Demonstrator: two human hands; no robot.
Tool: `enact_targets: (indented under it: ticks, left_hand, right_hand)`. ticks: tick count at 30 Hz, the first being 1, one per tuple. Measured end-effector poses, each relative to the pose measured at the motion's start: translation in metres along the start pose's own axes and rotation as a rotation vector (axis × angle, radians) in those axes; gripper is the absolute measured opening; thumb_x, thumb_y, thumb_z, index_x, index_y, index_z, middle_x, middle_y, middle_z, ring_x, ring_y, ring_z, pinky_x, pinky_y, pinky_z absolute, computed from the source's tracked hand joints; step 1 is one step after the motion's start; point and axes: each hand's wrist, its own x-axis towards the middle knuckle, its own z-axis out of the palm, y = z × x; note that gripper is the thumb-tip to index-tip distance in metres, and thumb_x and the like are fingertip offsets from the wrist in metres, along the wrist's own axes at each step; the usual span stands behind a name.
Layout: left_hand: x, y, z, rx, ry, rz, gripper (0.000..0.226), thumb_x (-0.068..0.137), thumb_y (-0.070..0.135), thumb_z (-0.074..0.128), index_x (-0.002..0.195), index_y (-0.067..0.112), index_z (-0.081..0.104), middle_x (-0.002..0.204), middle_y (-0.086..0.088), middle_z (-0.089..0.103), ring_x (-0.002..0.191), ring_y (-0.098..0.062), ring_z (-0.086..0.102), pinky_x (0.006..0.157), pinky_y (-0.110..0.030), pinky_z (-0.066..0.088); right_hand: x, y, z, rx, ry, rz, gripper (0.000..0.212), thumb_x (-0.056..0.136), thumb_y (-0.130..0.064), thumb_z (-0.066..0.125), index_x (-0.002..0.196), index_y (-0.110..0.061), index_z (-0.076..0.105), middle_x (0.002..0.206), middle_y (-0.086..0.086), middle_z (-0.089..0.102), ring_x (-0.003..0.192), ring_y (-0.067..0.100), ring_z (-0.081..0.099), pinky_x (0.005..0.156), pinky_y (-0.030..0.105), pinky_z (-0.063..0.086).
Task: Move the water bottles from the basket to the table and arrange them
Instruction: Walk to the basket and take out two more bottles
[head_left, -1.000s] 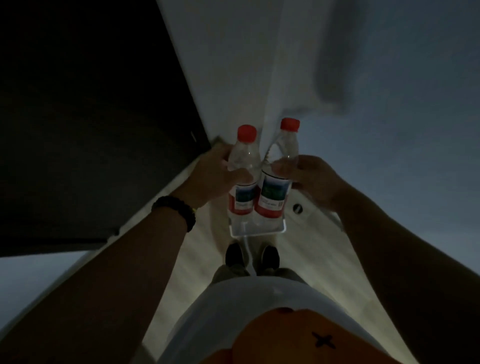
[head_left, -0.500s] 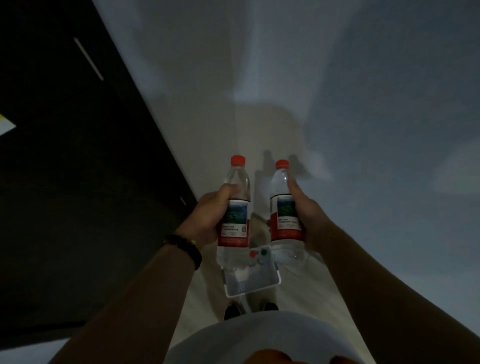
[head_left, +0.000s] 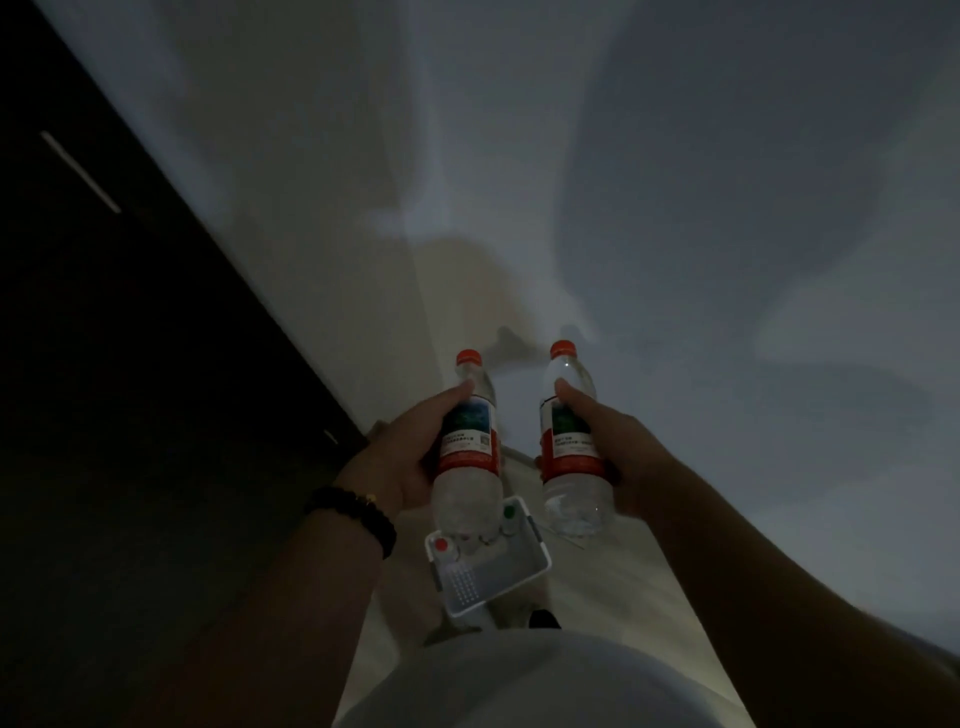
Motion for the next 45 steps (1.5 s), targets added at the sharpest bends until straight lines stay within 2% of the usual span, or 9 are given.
enact_targets:
  ticks: [5,10,14,17,20,26,30,34,45]
  left_hand:
    - [0.001,0.003,-0.001,0.041,-0.086,-0.099,0.064,0.094,0.048,0.07,0.139,0.007,0.051,0.08,-0.017,0.062,0.061,-0.027,0.063,0.056,-0.04,0.061]
    - [-0.001,-0.001,0.005,0.252,-0.167,-0.095,0.068,0.078,0.027,0.083,0.136,0.008,0.052,0.084,-0.019,0.065,0.067,-0.028,0.064,0.056,-0.037,0.062]
    - [0.002,-0.013,0.023,0.379,-0.251,-0.154,0.055,0.08,0.031,0.086,0.124,0.01,0.06,0.1,-0.022,0.068,0.078,-0.029,0.068,0.073,-0.04,0.059]
    - [0.006,-0.032,0.056,0.506,-0.311,-0.199,0.05,0.083,0.031,0.082,0.121,0.009,0.059,0.086,-0.02,0.068,0.075,-0.033,0.068,0.07,-0.041,0.06]
    - [0.004,-0.062,0.095,0.66,-0.408,-0.225,0.045,0.087,0.034,0.079,0.117,0.007,0.06,0.077,-0.018,0.066,0.067,-0.033,0.067,0.076,-0.045,0.059]
    - [-0.018,-0.14,0.178,0.925,-0.617,-0.249,0.058,0.081,0.034,0.084,0.122,0.002,0.06,0.08,-0.018,0.07,0.062,-0.03,0.069,0.062,-0.039,0.06]
    - [-0.042,-0.205,0.23,1.094,-0.713,-0.222,0.058,0.081,0.039,0.084,0.122,0.004,0.063,0.082,-0.018,0.071,0.064,-0.031,0.07,0.066,-0.041,0.06]
    - [-0.079,-0.282,0.284,1.238,-0.784,-0.217,0.067,0.077,0.055,0.083,0.123,0.011,0.064,0.084,-0.017,0.073,0.067,-0.031,0.073,0.067,-0.042,0.061]
    - [-0.226,-0.509,0.444,1.305,-1.012,-0.275,0.063,0.084,0.059,0.075,0.118,0.007,0.063,0.077,-0.015,0.071,0.063,-0.028,0.068,0.069,-0.041,0.062]
  right_hand:
    - [-0.015,0.017,-0.001,0.146,0.122,-0.037,0.062,0.083,-0.053,0.078,0.118,-0.005,0.06,0.093,0.019,0.071,0.078,0.034,0.07,0.084,0.052,0.061]
    - [-0.04,0.045,-0.005,0.347,0.203,-0.051,0.073,0.071,-0.044,0.089,0.124,-0.005,0.058,0.094,0.019,0.07,0.073,0.033,0.071,0.081,0.05,0.061]
    - [-0.073,0.073,-0.015,0.452,0.35,-0.097,0.069,0.072,-0.041,0.09,0.122,-0.006,0.06,0.091,0.018,0.072,0.077,0.034,0.071,0.077,0.047,0.062]
    - [-0.107,0.096,-0.032,0.531,0.441,-0.125,0.064,0.077,-0.041,0.086,0.123,-0.006,0.057,0.087,0.019,0.071,0.079,0.037,0.072,0.074,0.048,0.062]
    - [-0.145,0.121,-0.052,0.619,0.542,-0.155,0.062,0.08,-0.043,0.084,0.121,-0.005,0.058,0.083,0.019,0.071,0.081,0.039,0.071,0.087,0.054,0.061]
    - [-0.215,0.174,-0.093,0.801,0.733,-0.206,0.06,0.082,-0.046,0.081,0.122,-0.007,0.061,0.09,0.018,0.073,0.074,0.033,0.072,0.086,0.051,0.061]
    - [-0.262,0.212,-0.127,0.981,0.861,-0.267,0.054,0.086,-0.046,0.077,0.119,-0.006,0.063,0.087,0.018,0.072,0.066,0.029,0.07,0.073,0.043,0.063]
    - [-0.316,0.262,-0.174,1.089,0.964,-0.333,0.059,0.083,-0.057,0.077,0.111,-0.007,0.065,0.081,0.016,0.071,0.066,0.03,0.07,0.073,0.044,0.062]
    - [-0.515,0.382,-0.329,1.114,1.296,-0.375,0.06,0.082,-0.052,0.08,0.112,-0.003,0.068,0.087,0.02,0.075,0.074,0.036,0.075,0.077,0.05,0.063]
